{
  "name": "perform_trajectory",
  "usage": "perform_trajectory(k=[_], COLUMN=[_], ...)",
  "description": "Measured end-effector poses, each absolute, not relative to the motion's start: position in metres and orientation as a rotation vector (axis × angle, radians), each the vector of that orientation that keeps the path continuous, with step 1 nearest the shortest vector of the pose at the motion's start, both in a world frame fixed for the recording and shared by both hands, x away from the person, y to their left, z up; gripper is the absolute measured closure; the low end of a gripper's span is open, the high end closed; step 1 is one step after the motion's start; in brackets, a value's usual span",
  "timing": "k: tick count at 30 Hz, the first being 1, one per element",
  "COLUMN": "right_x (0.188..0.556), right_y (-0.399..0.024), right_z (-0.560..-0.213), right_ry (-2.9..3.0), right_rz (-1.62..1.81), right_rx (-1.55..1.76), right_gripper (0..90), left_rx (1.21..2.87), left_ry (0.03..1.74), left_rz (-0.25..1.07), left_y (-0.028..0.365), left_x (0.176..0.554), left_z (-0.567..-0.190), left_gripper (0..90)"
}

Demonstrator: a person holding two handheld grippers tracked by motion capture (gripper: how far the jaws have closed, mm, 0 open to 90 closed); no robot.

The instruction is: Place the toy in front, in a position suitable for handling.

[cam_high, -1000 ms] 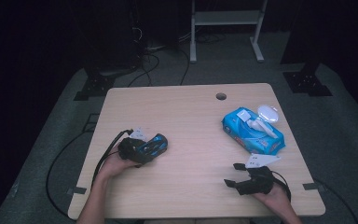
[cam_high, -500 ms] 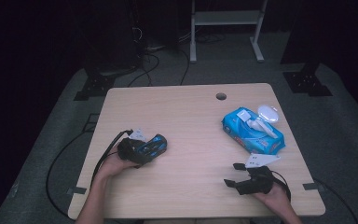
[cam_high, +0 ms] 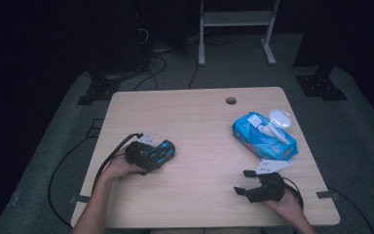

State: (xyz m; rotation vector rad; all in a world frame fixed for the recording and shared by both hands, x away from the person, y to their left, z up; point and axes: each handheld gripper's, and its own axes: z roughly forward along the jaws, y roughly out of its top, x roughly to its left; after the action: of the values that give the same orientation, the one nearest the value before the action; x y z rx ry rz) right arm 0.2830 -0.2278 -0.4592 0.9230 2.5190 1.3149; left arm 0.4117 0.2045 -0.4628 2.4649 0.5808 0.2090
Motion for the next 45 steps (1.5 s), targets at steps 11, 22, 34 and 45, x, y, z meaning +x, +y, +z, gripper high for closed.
perform_trajectory(k=[11, 22, 34, 45], right_x=[0.283, 0.283, 0.283, 0.283], right_y=[-0.229, -0.231, -0.23, -0.229], right_z=[-0.458, -0.456, -0.457, -0.457], right_ry=[2.509, 2.497, 2.502, 2.506], right_rz=[1.324, 1.337, 1.335, 1.334], right_rx=[0.925, 0.93, 0.931, 0.92], right_gripper=[24.6, 24.5, 24.5, 24.5], left_rx=[2.461, 2.425, 2.491, 2.583], left_ry=[0.608, 0.602, 0.589, 0.604], left_rz=[0.206, 0.203, 0.223, 0.176], left_y=[0.207, 0.206, 0.204, 0.194], left_x=[0.412, 0.411, 0.41, 0.417], left_z=[-0.461, -0.458, -0.459, -0.455], left_gripper=[26.0, 26.2, 25.8, 24.6])
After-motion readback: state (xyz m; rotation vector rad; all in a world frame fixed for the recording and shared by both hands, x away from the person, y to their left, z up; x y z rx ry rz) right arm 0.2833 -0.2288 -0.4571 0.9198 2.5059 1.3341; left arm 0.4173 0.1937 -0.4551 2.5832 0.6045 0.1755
